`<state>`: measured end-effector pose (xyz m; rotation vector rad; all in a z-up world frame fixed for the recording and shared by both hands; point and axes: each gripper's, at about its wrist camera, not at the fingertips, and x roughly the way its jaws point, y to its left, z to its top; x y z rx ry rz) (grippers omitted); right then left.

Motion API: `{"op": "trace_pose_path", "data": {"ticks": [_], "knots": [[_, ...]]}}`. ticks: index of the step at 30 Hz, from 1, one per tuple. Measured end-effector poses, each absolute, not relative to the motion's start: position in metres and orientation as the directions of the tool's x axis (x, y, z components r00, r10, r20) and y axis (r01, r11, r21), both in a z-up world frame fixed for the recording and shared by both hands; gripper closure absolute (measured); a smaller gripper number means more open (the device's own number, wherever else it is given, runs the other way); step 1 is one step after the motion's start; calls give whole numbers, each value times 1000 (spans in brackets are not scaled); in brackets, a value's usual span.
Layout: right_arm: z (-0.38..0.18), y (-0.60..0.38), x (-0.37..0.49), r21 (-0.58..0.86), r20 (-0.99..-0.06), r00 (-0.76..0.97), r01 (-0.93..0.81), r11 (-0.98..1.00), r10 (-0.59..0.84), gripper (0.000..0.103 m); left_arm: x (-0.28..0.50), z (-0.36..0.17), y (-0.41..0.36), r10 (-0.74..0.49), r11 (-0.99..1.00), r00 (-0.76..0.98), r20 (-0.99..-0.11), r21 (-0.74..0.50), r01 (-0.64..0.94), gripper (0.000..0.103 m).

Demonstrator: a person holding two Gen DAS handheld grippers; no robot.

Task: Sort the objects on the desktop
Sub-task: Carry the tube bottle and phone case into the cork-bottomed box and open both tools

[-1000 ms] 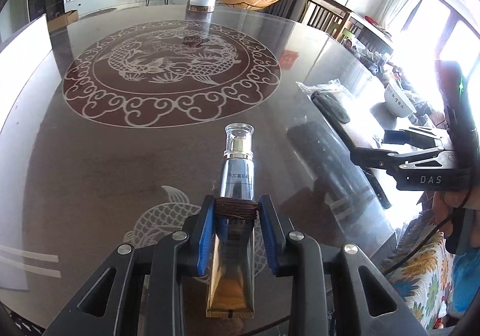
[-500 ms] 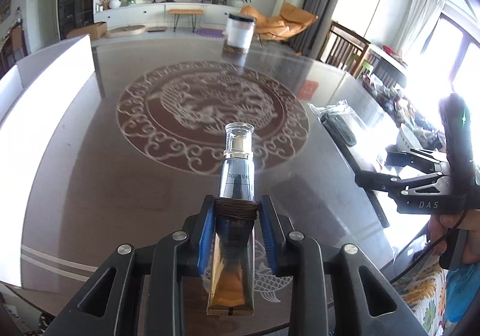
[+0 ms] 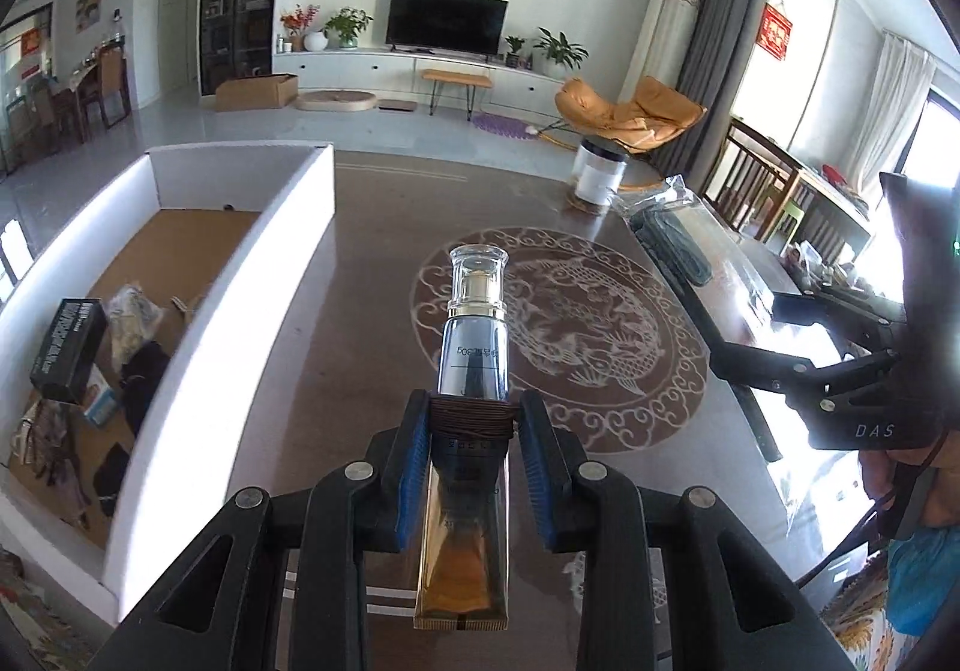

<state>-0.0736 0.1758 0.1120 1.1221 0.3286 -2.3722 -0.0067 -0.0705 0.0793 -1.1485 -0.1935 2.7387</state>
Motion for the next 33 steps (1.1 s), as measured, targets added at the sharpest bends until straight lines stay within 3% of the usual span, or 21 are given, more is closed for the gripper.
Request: {"op": "trace_pose_path", "data": {"ticks": [10,18,27,33], "knots": [[163,-4,-129,54,-713,-465,710,-702,-526,27,-37,121,-223,4,-983,-726,-688,-136,124,74],[138,-182,-180,173,-709,-309,795,-582,-634,27,-53,59,-334,-102,-928,-607,-788,-145,344,74],[10,-286,-196,152,-866,-166,811,-565,-471,27,-72,-6,-366,-109,-902,-457,-883,-106,418,74],[-7,-299,-210,89,-894,-194,806,-586,-403,27,-87,-12,-360,-116,-900,-405,-907,-76,428,74]]}}
